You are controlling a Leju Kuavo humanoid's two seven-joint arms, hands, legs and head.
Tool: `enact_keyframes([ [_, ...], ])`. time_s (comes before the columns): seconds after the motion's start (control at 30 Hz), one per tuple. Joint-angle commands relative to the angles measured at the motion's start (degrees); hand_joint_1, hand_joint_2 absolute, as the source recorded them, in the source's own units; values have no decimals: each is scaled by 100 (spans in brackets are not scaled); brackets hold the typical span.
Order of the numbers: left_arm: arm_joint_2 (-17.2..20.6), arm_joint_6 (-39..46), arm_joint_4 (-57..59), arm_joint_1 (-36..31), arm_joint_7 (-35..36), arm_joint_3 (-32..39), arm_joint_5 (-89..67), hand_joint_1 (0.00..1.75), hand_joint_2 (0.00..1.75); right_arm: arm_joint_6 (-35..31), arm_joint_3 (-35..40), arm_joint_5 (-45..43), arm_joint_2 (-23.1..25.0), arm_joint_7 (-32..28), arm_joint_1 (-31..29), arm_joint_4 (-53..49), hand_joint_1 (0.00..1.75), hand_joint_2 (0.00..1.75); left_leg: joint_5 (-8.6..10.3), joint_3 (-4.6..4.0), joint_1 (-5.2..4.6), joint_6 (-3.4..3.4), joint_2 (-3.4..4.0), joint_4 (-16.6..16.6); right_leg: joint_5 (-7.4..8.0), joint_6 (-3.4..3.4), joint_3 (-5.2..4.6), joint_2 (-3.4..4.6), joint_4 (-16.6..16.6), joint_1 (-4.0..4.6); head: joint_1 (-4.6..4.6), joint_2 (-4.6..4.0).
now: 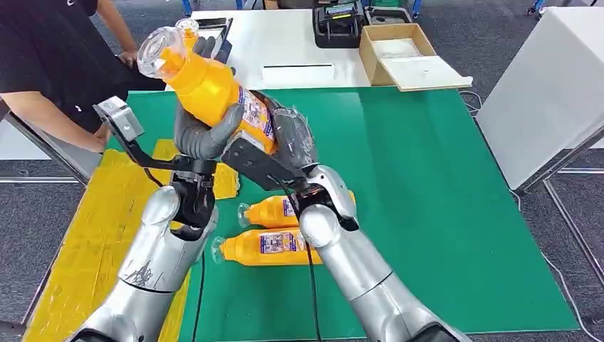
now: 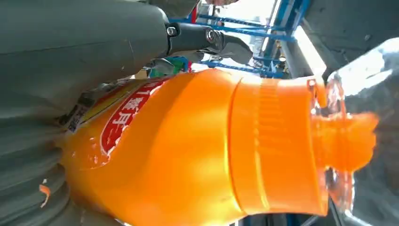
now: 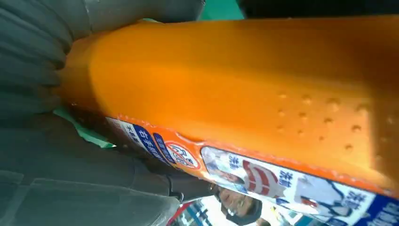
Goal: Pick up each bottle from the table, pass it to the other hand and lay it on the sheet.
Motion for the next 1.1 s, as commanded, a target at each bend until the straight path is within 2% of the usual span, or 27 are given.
enact_keyframes([
  [0.03,123,104,178,-263,65,-147,-243,0,175,146,1096,-152,53,-65,-280,862,175,175,-9,21,3,-14,1,1,-9,-3,23,-13,0,4,2,0],
  [0.2,300,50,389,-340,288,-131,-817,0,175,34,1447,-518,53,-94,-481,1077,175,175,-12,28,2,-18,4,4,-12,-5,28,-13,4,4,2,0],
  [0.57,327,15,399,-326,306,-94,-814,0,175,31,1469,-557,53,-86,-512,1072,175,175,-13,30,3,-18,-1,4,-14,-3,31,-18,4,5,2,0],
  [0.6,327,15,399,-326,306,-94,-814,21,175,31,1469,-557,53,-86,-512,1072,175,175,-23,46,2,-24,0,9,-24,-3,48,-25,8,6,2,0],
  [0.63,337,15,354,-292,321,-78,-817,152,175,49,1500,-586,53,-88,-526,1060,175,175,-9,23,2,-15,-5,2,-11,-2,26,-18,2,4,2,0],
  [0.67,355,16,349,-293,320,-64,-817,175,175,51,1504,-589,53,-88,-528,1057,175,175,-11,27,2,-16,-2,2,-12,-2,30,-18,1,4,2,0],
  [1.1,436,-183,141,-139,301,177,-765,175,175,25,1769,-850,53,-24,-571,1102,175,175,-9,22,3,-15,3,1,-9,-3,23,-10,0,5,0,0],
])
